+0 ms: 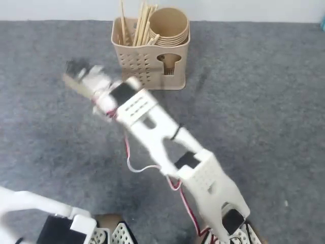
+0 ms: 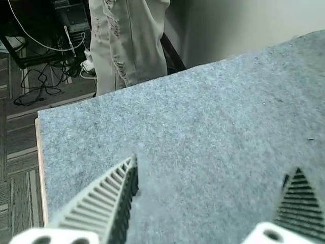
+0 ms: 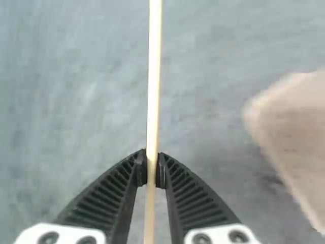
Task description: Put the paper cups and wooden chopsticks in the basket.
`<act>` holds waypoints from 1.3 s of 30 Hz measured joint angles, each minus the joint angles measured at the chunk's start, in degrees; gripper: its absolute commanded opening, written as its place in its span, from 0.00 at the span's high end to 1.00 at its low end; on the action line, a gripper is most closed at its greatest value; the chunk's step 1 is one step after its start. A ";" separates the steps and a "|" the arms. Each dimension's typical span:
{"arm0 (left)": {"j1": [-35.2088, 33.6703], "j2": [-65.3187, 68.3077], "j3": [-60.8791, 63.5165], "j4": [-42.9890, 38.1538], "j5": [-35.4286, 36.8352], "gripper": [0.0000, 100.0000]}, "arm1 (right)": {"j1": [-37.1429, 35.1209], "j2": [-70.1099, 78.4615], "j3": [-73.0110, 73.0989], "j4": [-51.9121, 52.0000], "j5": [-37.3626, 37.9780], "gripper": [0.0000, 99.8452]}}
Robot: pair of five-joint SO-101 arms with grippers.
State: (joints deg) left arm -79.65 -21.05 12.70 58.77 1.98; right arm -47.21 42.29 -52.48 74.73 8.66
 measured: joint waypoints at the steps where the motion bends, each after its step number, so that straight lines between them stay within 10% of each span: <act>1: 0.00 0.00 0.26 0.00 0.00 0.58 | 1.32 -1.49 -1.23 0.00 -2.29 0.99; 21: 9.67 0.00 16.70 -0.53 0.00 0.58 | 19.43 -17.67 -14.15 -11.78 -30.86 0.99; 39: 20.66 0.00 36.31 -8.97 -3.43 0.58 | 19.69 0.26 -14.95 -40.70 -31.74 0.99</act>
State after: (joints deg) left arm -58.99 -21.05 49.01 49.80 -1.45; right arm -27.52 42.55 -67.43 34.02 -23.08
